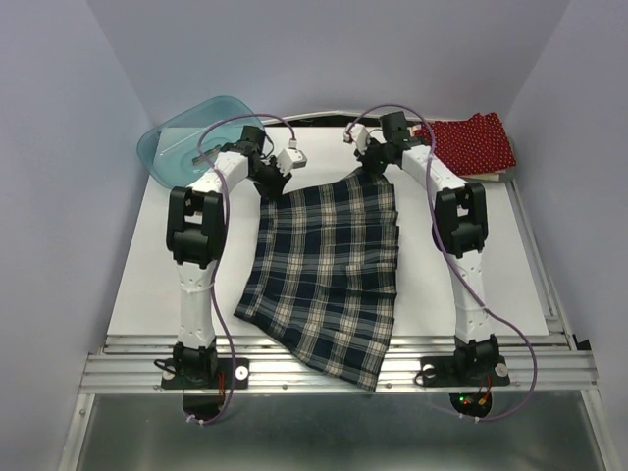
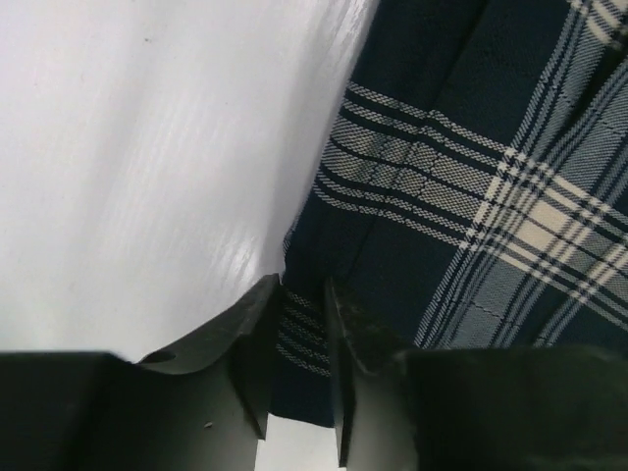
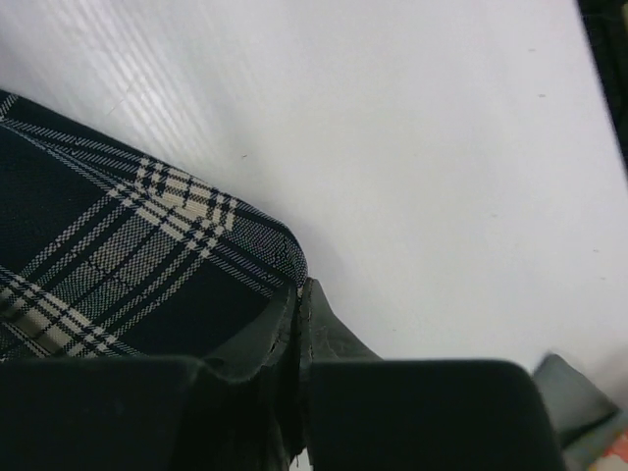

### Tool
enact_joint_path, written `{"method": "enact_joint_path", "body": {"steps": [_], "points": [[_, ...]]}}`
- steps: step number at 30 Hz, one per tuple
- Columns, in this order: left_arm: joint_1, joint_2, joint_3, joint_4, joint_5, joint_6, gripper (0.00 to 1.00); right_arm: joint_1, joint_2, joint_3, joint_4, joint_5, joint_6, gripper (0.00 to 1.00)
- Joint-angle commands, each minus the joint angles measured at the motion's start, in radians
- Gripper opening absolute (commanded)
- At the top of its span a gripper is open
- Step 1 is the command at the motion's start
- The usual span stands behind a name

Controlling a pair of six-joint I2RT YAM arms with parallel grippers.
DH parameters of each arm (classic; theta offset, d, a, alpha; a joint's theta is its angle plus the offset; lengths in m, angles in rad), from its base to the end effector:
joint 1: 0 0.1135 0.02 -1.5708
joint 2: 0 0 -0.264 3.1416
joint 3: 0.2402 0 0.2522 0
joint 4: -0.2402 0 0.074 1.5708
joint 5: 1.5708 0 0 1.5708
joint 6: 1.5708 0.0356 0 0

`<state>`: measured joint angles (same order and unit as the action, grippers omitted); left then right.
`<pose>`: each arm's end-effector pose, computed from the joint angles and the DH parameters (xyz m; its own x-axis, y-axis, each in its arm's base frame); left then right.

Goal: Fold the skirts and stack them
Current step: Fold the skirt

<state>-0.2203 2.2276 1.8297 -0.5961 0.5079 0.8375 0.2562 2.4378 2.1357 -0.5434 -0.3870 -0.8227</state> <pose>0.4720 -0.1234 0.1949 -0.2133 0.7130 -0.6679 0.9088 0.3958 0.1323 0.5228 0.1508 0.1887 -0.1429 -0.7391 -0.6583 -0.8550 0.4272 -0.2941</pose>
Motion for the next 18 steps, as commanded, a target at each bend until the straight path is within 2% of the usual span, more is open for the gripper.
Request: {"method": "enact_joint_path", "body": {"steps": [1,4,11,15,18], "points": [[0.018,-0.011,0.051,-0.025,0.058,0.022,0.16,-0.006,0.0,0.092,0.12,0.128,0.039,0.01],[0.03,-0.022,0.071,-0.004,0.066,0.002,0.0,-0.015,-0.005,0.121,0.164,0.163,0.051,0.01],[0.042,-0.078,0.098,0.111,0.028,-0.063,0.0,-0.015,-0.078,0.136,0.269,0.209,0.08,0.01],[0.042,-0.146,0.088,0.173,-0.009,-0.092,0.0,-0.015,-0.137,0.141,0.27,0.203,0.088,0.01],[0.042,-0.218,0.06,0.182,-0.037,-0.063,0.0,-0.015,-0.233,0.083,0.223,0.163,0.097,0.01]]}}
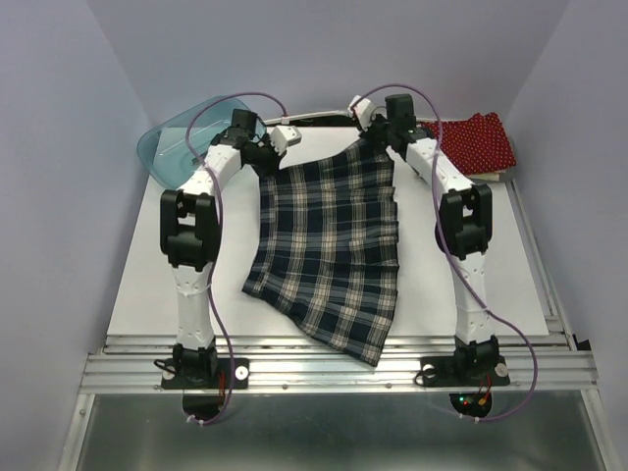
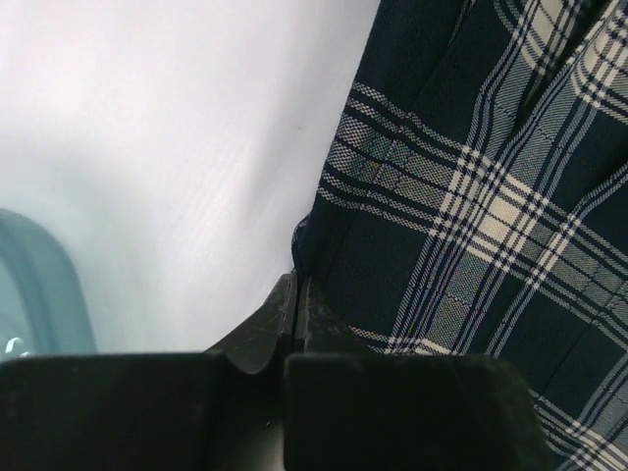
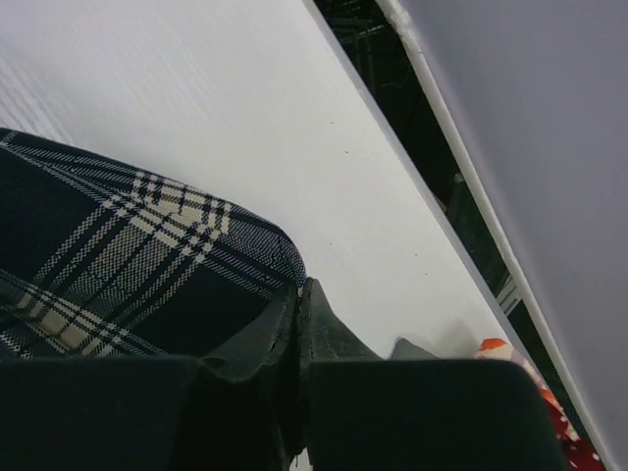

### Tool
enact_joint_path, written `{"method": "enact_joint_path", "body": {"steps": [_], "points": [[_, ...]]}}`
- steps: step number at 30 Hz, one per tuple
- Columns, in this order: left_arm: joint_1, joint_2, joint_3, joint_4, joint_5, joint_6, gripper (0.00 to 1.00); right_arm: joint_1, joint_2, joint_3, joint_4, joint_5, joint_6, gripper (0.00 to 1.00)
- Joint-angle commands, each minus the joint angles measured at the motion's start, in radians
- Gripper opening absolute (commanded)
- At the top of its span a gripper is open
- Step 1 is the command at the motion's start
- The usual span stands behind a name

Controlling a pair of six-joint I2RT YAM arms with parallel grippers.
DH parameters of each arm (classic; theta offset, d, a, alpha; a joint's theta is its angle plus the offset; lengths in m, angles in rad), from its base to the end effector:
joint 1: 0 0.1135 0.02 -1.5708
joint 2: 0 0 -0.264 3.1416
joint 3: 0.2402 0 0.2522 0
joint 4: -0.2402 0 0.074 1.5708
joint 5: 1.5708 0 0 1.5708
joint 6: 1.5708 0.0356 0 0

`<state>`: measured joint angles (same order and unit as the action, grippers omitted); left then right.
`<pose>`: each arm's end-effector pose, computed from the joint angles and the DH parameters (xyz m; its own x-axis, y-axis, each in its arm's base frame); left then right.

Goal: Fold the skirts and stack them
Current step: Fold the skirt

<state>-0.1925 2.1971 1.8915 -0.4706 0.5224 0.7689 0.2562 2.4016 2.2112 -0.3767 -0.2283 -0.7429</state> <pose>0.4886 -0.1133 0.2375 -0.1359 0.6404 -0.7559 0.8485 0.4692 0.2450 0.5382 0.1493 0.2457 -0.0909 -0.7049 -0.7035 -0.6693 0.5663 -0.4810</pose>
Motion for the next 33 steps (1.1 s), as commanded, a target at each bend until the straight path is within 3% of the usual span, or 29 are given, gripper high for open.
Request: {"method": "enact_joint_path", "body": {"steps": [1,7,14,18,23,27,33], "points": [[0.015,-0.233,-0.035,0.058,-0.056,0.016,0.0,-0.015,-0.255,-0.011,0.035,-0.005,0.022,0.01],[0.013,-0.435,-0.262,0.087,-0.058,0.108,0.0,-0.002,-0.511,-0.287,-0.094,-0.075,0.004,0.01],[0.007,-0.719,-0.702,0.089,-0.038,0.263,0.0,0.142,-0.808,-0.715,-0.296,-0.154,0.008,0.01],[0.005,-0.864,-0.941,0.081,-0.039,0.346,0.0,0.293,-0.947,-0.982,-0.308,-0.123,0.1,0.01],[-0.018,-1.017,-1.191,0.102,-0.067,0.429,0.0,0.344,-1.003,-1.154,-0.245,-0.138,0.239,0.01],[-0.094,-1.005,-1.316,0.213,-0.194,0.379,0.0,0.344,-0.971,-1.251,-0.176,-0.085,0.232,0.01],[-0.108,-0.821,-1.194,0.245,-0.193,0.198,0.0,0.335,-0.82,-1.193,-0.088,0.013,0.276,0.01]]}}
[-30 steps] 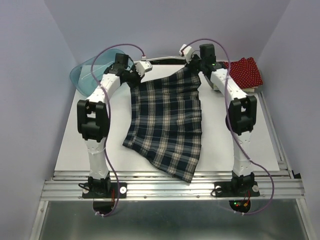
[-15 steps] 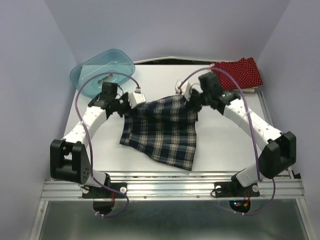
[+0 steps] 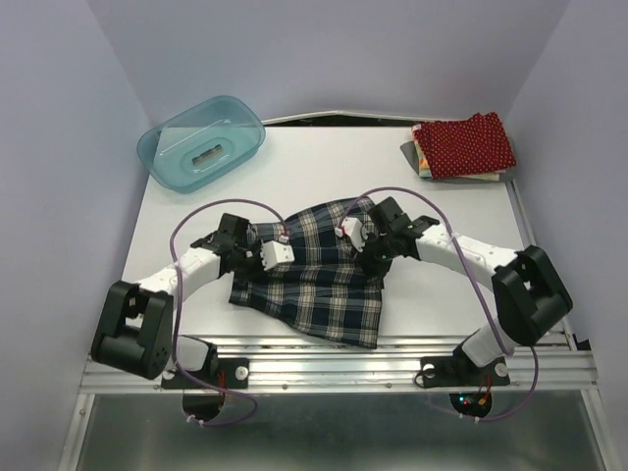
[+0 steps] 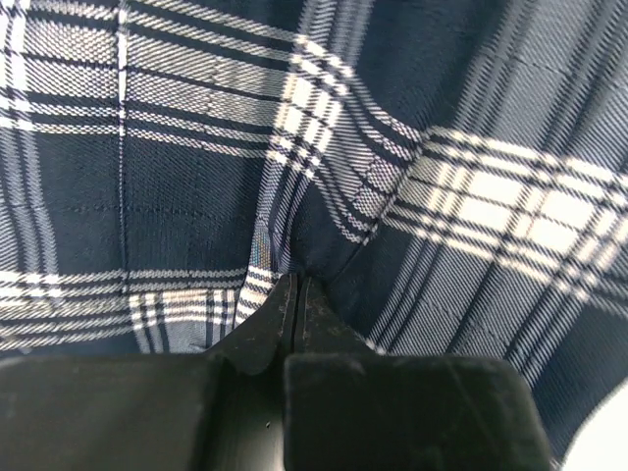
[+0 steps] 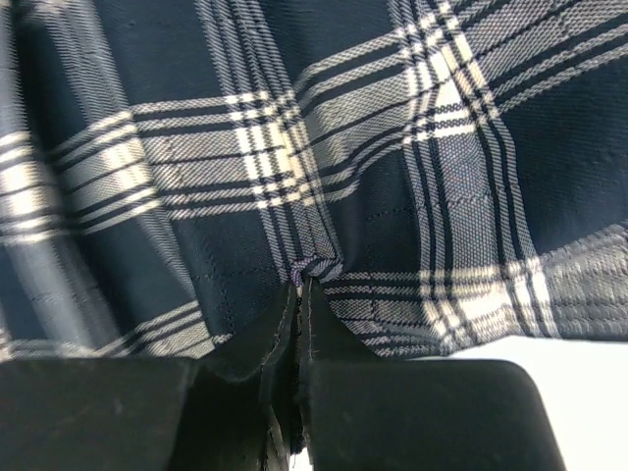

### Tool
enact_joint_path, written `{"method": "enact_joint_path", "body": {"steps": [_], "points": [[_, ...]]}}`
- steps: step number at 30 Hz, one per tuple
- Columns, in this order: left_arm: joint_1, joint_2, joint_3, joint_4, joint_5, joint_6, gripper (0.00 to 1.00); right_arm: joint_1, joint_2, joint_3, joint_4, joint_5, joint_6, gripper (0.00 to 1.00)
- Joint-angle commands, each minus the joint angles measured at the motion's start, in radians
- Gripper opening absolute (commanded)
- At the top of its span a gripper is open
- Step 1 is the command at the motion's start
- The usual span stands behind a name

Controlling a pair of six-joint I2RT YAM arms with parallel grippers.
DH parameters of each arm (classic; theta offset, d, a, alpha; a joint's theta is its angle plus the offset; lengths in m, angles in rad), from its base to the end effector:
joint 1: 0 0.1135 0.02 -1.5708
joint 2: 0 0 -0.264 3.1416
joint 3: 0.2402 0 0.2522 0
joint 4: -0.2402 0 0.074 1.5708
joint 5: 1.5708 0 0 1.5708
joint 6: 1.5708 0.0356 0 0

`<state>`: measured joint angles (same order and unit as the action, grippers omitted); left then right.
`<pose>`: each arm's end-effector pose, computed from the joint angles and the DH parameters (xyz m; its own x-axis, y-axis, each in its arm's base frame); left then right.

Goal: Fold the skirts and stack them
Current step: Fold the skirt

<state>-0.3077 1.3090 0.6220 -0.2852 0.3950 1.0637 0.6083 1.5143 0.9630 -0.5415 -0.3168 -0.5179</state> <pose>0.2239 -0.0855 0.1713 0.0427 0.8331 -0.5515 0.9244 0.1766 0.3382 0.2356 0.1776 0.2041 -0.3061 -0.7864 -0.5366 -0.9347 0.3552 0.0126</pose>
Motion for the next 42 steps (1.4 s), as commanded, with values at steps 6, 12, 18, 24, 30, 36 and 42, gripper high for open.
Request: {"method": "enact_joint_path", "body": {"steps": [6,12,18,24,30,36,42], "points": [[0.007,0.274,0.304,0.074,-0.09,-0.257,0.0,-0.177,0.242,0.258,0.089,0.111,0.017,0.01],[0.01,0.415,0.603,0.015,-0.091,-0.349,0.0,-0.286,0.342,0.532,0.065,0.151,-0.066,0.01],[0.03,0.42,0.879,-0.02,-0.117,-0.398,0.0,-0.297,0.336,0.781,-0.073,0.096,-0.08,0.01],[0.038,0.299,0.934,-0.155,-0.061,-0.338,0.0,-0.297,0.215,0.783,-0.19,0.03,-0.088,0.01],[0.019,0.087,0.618,-0.23,-0.013,-0.154,0.0,-0.242,0.025,0.509,-0.242,-0.021,-0.091,0.01],[-0.098,0.016,0.274,-0.198,-0.022,-0.143,0.0,-0.156,-0.072,0.062,-0.066,0.06,-0.082,0.01],[-0.168,0.199,0.142,-0.062,-0.114,-0.258,0.0,-0.147,0.045,-0.056,0.097,0.125,-0.067,0.01]]}}
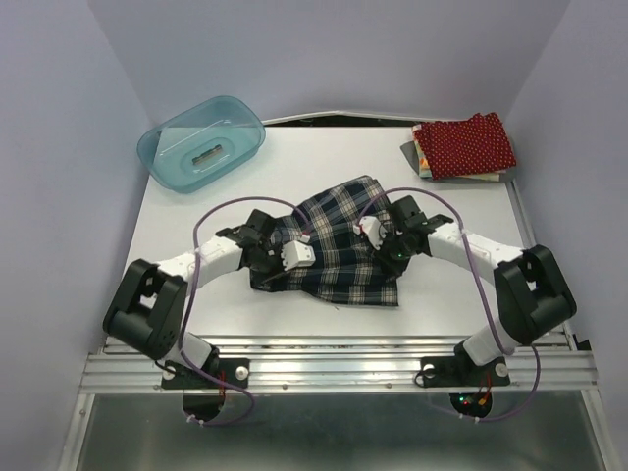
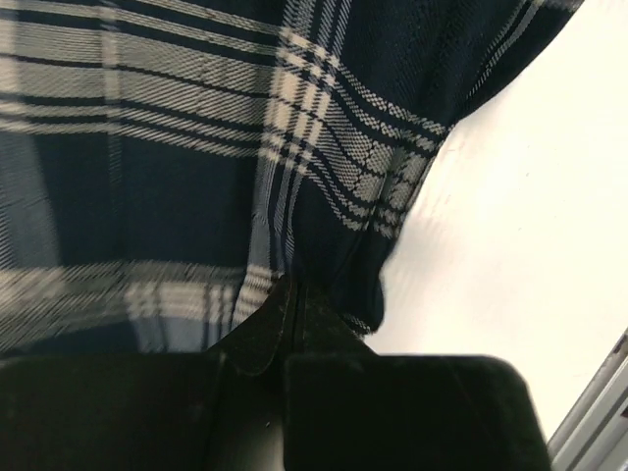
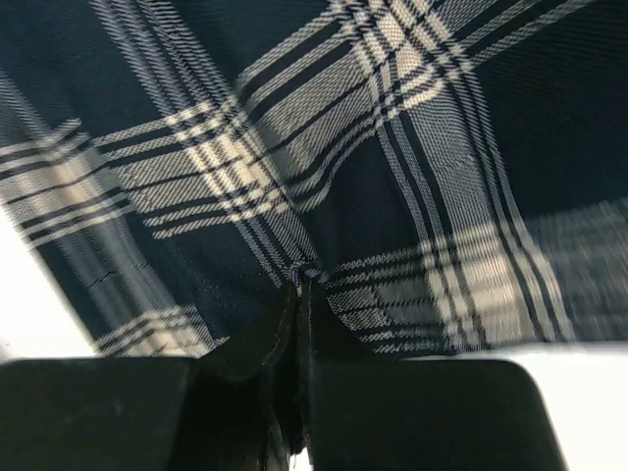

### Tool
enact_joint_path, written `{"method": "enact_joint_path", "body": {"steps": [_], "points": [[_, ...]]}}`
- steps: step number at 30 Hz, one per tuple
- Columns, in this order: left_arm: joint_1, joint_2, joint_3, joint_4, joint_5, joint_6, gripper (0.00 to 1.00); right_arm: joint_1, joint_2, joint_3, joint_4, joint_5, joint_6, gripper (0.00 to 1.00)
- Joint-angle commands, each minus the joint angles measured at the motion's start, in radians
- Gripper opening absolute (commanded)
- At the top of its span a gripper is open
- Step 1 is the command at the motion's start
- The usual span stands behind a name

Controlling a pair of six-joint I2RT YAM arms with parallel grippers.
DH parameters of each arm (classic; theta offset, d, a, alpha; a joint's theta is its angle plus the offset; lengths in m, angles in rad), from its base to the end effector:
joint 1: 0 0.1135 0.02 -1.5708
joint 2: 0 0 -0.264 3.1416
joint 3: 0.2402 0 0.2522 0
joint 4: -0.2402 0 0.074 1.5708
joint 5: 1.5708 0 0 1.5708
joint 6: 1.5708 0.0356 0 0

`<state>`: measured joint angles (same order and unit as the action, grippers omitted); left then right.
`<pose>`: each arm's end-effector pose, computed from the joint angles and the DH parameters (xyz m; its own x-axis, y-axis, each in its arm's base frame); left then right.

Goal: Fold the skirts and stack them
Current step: Fold the skirt

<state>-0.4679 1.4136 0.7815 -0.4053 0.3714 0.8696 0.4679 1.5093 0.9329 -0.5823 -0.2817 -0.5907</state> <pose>0.2318 -0.1316 0.1856 -0.0488 0.8224 -0.5668 0.9646 0.1861 0.1869 0.2501 0.1375 0.1947 -0.3826 -0.7927 -0.4745 -0.8978 0.4402 -0.0115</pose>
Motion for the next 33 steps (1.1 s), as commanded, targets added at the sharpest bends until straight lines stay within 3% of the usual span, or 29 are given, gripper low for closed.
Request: {"method": "enact_joint_path", "body": {"steps": [1,6,12,13,15,16,19,23,25,28,29,30,31,32,33], "points": [[-0.008,0.119,-0.013,0.053,-0.091,-0.063,0.0,-0.006,0.051,-0.028,0.147,0.091,0.009,0.01],[-0.006,0.14,-0.011,0.1,-0.123,-0.066,0.0,-0.006,0.068,-0.014,0.145,0.065,0.045,0.01],[-0.003,0.105,0.039,0.089,-0.091,-0.103,0.05,-0.024,0.132,0.055,0.205,0.187,0.014,0.01],[-0.002,0.093,0.042,0.088,-0.08,-0.11,0.1,-0.025,0.149,0.075,0.21,0.19,0.009,0.01],[-0.002,0.03,0.036,0.094,-0.065,-0.138,0.34,-0.04,0.189,0.156,0.199,0.185,0.014,0.01],[-0.002,0.0,0.032,0.102,-0.078,-0.148,0.58,-0.04,0.192,0.182,0.188,0.17,0.014,0.01],[0.006,-0.172,0.013,0.123,-0.069,-0.159,0.8,-0.04,0.186,0.269,0.11,0.1,0.028,0.01],[-0.003,-0.396,0.015,0.105,0.036,-0.087,0.73,-0.04,0.163,0.31,0.023,0.055,0.037,0.01],[-0.03,-0.407,0.038,0.083,0.061,-0.078,0.72,-0.04,0.152,0.307,0.015,0.053,0.035,0.01],[-0.148,-0.328,0.091,0.088,-0.043,-0.148,0.6,-0.04,0.143,0.307,-0.008,0.052,0.034,0.01],[-0.175,-0.268,0.114,0.127,-0.143,-0.182,0.58,-0.04,0.141,0.307,-0.016,0.049,0.035,0.01],[-0.199,-0.245,0.116,0.172,-0.19,-0.219,0.64,-0.04,0.141,0.307,-0.019,0.044,0.034,0.01],[-0.204,-0.219,0.102,0.262,-0.262,-0.295,0.89,-0.04,0.14,0.307,-0.024,0.038,0.034,0.01],[-0.21,-0.205,0.102,0.263,-0.278,-0.311,0.99,-0.04,0.14,0.307,-0.024,0.038,0.035,0.01],[-0.242,-0.188,0.09,0.307,-0.284,-0.313,0.99,-0.04,0.14,0.304,-0.024,0.036,0.038,0.01]]}}
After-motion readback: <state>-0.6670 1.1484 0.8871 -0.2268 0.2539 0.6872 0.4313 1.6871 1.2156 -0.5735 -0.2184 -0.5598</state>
